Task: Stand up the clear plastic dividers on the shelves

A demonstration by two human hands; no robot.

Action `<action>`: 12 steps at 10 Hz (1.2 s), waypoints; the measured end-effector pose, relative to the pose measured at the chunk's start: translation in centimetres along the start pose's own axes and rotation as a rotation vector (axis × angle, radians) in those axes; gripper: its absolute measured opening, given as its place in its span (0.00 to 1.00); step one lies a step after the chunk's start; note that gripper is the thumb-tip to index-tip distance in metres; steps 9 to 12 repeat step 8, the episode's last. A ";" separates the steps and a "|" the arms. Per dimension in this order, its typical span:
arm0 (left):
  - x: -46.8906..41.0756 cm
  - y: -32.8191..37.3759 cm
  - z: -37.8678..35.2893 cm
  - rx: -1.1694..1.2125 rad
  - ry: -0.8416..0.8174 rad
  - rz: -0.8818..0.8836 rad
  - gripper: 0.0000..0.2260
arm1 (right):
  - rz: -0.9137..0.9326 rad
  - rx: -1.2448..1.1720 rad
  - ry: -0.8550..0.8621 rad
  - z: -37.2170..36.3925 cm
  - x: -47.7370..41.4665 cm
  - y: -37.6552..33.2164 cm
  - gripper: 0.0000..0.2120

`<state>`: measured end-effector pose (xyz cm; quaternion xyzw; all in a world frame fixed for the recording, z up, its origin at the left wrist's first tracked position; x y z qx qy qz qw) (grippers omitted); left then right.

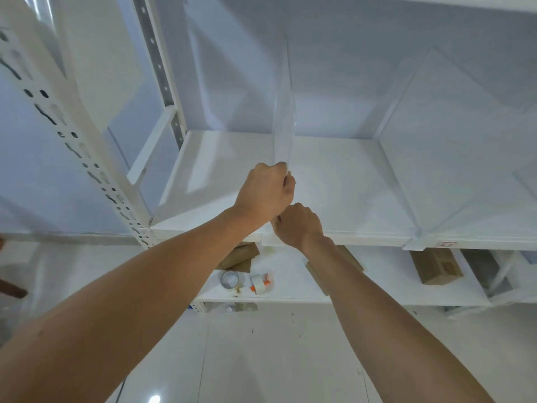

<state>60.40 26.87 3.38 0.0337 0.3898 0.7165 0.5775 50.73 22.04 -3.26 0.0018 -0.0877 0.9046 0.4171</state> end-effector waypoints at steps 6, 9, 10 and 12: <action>0.8 0.7 1.6 -0.033 -0.131 0.111 0.18 | -0.069 0.000 -0.163 -0.2 0.3 0.3 0.26; 1.8 0.8 4.9 -0.282 -0.413 0.283 0.26 | -0.074 0.113 -0.132 6.4 3.4 2.0 0.27; 1.8 0.8 4.9 -0.282 -0.413 0.283 0.26 | -0.074 0.113 -0.132 6.4 3.4 2.0 0.27; 1.8 0.8 4.9 -0.282 -0.413 0.283 0.26 | -0.074 0.113 -0.132 6.4 3.4 2.0 0.27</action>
Point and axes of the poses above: each hand's wrist, its own x-axis away from the middle knuckle, its own z-axis out of the back of the hand, y = z × x, the point moved 1 cm from there along -x, towards the middle knuckle, and after that the axes turned 8 degrees about x, right-handed, at the moved point
